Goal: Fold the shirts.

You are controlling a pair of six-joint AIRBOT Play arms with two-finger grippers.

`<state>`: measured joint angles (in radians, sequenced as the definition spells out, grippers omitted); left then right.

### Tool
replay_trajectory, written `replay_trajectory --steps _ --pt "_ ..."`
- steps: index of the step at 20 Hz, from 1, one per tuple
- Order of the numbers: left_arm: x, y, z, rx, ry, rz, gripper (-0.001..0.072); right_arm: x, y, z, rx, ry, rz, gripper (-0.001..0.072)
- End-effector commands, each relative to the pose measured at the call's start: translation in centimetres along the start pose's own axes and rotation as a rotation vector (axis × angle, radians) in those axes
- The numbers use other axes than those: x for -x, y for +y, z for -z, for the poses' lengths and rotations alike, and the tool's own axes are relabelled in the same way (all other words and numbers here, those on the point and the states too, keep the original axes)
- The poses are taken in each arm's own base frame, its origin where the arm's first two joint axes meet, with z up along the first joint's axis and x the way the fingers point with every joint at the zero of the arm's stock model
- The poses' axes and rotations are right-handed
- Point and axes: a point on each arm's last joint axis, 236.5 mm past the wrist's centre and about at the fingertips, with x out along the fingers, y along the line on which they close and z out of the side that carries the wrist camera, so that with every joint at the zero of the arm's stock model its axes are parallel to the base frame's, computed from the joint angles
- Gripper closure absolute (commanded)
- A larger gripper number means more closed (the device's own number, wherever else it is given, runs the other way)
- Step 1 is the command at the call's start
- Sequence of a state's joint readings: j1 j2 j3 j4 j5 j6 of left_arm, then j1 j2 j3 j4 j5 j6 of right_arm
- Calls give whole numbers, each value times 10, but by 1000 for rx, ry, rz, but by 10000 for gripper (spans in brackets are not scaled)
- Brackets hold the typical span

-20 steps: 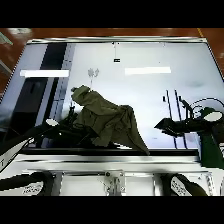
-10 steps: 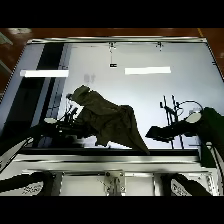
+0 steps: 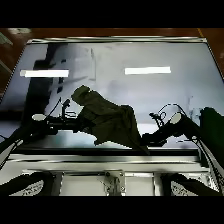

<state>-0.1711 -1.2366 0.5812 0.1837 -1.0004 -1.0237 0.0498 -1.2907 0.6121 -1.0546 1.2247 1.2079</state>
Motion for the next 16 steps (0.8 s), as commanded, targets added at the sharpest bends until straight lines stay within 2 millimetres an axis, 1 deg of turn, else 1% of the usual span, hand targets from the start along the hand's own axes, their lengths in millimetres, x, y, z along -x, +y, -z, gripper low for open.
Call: replay_trajectory --steps 1,4,6,7,8,9,10,11,12,14,15,16 --pt "3 -9 -5 -22 -10 13 668 -1 1 5 -1 33 2 81" --pt "5 -18 -12 -45 -22 23 668 -8 20 -17 -70 -30 -104 81" --pt "8 -29 -22 -99 -41 33 668 -15 28 -21 -100 -24 -160 82" --pt "11 -35 -30 -117 -57 40 668 -18 27 -20 -110 -11 -164 96" --pt "15 -43 -39 -134 -77 48 668 -19 26 -18 -117 -2 -161 222" --pt "21 -50 -48 -151 -94 59 668 -19 26 -19 -130 -2 -162 314" --pt "25 -58 -54 -166 -104 70 668 -19 28 -20 -138 -5 -172 337" --pt "31 -65 -60 -181 -113 83 668 -18 31 -21 -142 -10 -183 470" --pt "35 -71 -64 -194 -121 92 668 -18 32 -22 -147 -13 -191 548" --pt "45 -84 -72 -223 -128 116 668 -13 36 -22 -117 -18 -193 650" --pt "53 -94 -77 -247 -136 131 669 -5 37 -25 -95 -34 -185 651" --pt "63 -107 -84 -277 -151 146 669 8 40 -32 -52 -68 -164 651"
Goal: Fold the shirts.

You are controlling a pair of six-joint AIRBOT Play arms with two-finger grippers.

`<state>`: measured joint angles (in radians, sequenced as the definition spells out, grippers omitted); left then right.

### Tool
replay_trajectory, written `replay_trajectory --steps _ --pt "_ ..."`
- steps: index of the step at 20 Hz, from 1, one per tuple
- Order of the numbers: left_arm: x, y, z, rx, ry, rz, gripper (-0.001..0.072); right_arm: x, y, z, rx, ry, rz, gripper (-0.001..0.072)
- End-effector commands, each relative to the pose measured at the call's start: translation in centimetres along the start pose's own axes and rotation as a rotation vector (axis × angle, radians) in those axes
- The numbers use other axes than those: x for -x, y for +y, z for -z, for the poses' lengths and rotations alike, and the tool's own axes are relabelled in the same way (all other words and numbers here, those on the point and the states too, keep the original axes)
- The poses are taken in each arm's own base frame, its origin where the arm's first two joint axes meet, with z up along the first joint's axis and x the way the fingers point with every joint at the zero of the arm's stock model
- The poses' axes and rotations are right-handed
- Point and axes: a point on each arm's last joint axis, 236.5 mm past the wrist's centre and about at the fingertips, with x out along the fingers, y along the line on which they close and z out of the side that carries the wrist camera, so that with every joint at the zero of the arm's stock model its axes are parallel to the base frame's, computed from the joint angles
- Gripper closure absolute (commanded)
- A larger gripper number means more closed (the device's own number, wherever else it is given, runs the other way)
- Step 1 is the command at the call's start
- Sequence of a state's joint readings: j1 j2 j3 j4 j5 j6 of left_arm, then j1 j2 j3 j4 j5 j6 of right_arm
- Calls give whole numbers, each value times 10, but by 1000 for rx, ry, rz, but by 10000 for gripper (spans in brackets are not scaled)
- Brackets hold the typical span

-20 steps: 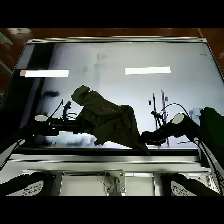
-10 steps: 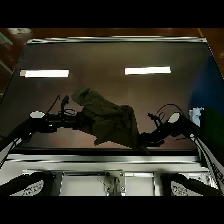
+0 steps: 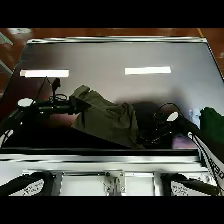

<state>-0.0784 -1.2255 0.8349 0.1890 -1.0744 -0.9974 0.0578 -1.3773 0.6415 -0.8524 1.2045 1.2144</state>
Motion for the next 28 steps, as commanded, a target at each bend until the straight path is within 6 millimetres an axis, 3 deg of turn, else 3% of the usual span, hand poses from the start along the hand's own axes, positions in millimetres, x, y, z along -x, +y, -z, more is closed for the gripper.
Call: replay_trajectory --steps 1,2,4,5,7,9,10,11,13,16,18,20,22,24,25,28 --pt "27 -41 -34 -105 -45 61 669 32 19 -17 107 -85 23 651" --pt "41 -62 -49 -165 -70 83 669 58 37 -31 194 -162 39 651" --pt "81 -123 -76 -344 -127 129 669 129 92 -50 439 -358 73 650" --pt "105 -162 -86 -463 -158 145 669 172 118 -54 534 -481 120 651" --pt "155 -240 -96 -707 -252 144 668 279 172 -49 687 -797 267 651" --pt "201 -312 -94 -890 -373 121 669 381 210 -23 707 -1115 397 651" --pt "218 -339 -90 -948 -424 110 668 420 225 -5 706 -1239 434 651" --pt "233 -362 -84 -984 -470 92 669 453 239 17 711 -1348 461 651" --pt "252 -385 -72 -1024 -529 30 668 493 258 52 724 -1486 482 651" --pt "267 -367 -69 -1004 -588 -165 668 513 273 84 747 -1557 485 651" --pt "278 -346 -68 -987 -621 -323 668 514 275 95 753 -1561 485 651" --pt "288 -337 -62 -986 -642 -424 668 509 271 101 735 -1541 480 651" --pt "300 -336 -55 -968 -681 -493 668 501 255 100 670 -1487 498 651" --pt "307 -322 -49 -950 -667 -578 668 488 222 97 513 -1404 521 650" --pt "309 -308 -47 -918 -632 -623 668 480 205 96 438 -1350 539 651" --pt "314 -241 -51 -711 -530 -754 668 444 165 82 312 -1127 594 651"
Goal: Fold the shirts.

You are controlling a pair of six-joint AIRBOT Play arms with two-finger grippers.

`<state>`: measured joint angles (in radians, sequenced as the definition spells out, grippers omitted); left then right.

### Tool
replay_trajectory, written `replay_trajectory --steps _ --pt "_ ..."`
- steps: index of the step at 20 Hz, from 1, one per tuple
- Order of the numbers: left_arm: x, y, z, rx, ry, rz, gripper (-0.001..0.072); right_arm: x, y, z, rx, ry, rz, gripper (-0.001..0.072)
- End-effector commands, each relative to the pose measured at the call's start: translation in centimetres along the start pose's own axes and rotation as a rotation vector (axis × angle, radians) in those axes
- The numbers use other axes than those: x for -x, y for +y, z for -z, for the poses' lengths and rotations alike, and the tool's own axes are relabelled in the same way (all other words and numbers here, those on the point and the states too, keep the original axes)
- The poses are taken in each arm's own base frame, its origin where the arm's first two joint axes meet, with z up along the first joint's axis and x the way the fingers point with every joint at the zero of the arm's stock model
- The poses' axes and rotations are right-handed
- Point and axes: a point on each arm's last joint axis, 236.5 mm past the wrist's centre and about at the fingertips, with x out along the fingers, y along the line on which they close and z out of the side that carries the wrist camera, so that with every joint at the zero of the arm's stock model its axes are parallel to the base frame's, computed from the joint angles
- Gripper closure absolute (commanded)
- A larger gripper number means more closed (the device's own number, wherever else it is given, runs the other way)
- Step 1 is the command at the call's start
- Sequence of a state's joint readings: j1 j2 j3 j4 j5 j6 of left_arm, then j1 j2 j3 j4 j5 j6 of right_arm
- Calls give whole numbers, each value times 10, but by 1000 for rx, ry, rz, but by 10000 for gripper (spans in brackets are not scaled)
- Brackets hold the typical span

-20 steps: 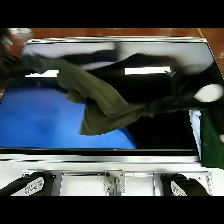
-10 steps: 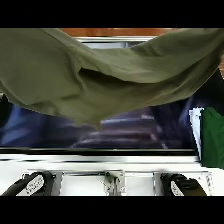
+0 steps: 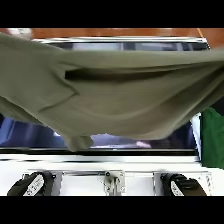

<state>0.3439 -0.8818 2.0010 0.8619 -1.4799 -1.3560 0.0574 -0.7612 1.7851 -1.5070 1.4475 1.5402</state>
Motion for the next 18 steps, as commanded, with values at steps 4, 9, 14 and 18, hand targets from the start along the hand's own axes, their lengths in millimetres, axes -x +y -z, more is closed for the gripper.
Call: replay_trajectory --steps 4,9,14,18 --pt "-51 73 92 202 277 -129 668 -103 -19 101 -65 498 62 651" --pt "-146 151 159 363 370 -154 668 -272 -29 126 -70 487 63 650" --pt "-252 199 200 393 338 -104 667 -385 -27 132 -188 322 43 650" --pt "-312 198 280 478 482 -53 667 -429 -9 190 -320 437 -6 650"
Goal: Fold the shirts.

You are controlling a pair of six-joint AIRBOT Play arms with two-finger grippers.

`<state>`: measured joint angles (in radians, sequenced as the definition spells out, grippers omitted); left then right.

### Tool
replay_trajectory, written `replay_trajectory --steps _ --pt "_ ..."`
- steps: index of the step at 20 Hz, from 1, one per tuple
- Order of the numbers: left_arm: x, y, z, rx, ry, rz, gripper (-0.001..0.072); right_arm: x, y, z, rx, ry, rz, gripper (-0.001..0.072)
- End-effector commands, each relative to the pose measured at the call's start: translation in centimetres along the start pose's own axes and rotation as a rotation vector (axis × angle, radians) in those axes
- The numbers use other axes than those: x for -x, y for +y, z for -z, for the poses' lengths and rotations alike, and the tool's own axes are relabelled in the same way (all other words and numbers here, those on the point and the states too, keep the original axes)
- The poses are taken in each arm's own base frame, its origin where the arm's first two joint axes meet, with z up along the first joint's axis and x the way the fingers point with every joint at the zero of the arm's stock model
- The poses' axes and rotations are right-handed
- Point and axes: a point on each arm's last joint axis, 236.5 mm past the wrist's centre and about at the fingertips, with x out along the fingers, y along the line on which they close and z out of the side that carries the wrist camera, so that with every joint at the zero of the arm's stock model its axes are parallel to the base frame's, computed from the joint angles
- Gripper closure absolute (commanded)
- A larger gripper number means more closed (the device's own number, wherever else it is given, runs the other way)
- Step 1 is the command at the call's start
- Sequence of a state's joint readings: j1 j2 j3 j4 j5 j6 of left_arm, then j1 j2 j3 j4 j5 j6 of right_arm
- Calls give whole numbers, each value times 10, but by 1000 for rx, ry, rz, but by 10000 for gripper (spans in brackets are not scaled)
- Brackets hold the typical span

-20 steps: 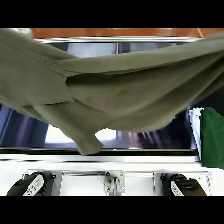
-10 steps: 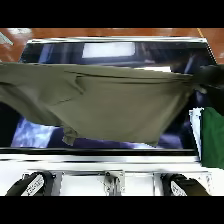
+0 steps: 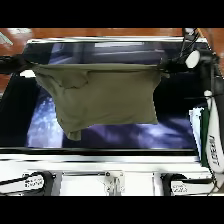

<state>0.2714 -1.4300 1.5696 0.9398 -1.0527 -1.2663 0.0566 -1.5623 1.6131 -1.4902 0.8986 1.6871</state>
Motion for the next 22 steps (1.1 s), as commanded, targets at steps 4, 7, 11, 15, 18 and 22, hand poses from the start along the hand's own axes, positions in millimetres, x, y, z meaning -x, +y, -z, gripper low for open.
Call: replay_trajectory --steps 4,7,11,15,18,22 --pt "-115 17 86 84 270 68 666 -95 22 57 -205 158 -122 636" --pt "-120 20 109 195 361 66 61 -97 27 58 -241 170 -149 454" --pt "-66 51 117 325 498 66 56 -39 -21 57 -90 279 -73 38" --pt "0 90 174 433 721 59 249 34 -106 137 -56 676 114 230" --pt "-2 95 220 530 741 44 -9 28 -85 184 -197 797 -64 197" --pt "-27 85 260 587 755 65 -7 2 -42 204 -335 768 -264 197"
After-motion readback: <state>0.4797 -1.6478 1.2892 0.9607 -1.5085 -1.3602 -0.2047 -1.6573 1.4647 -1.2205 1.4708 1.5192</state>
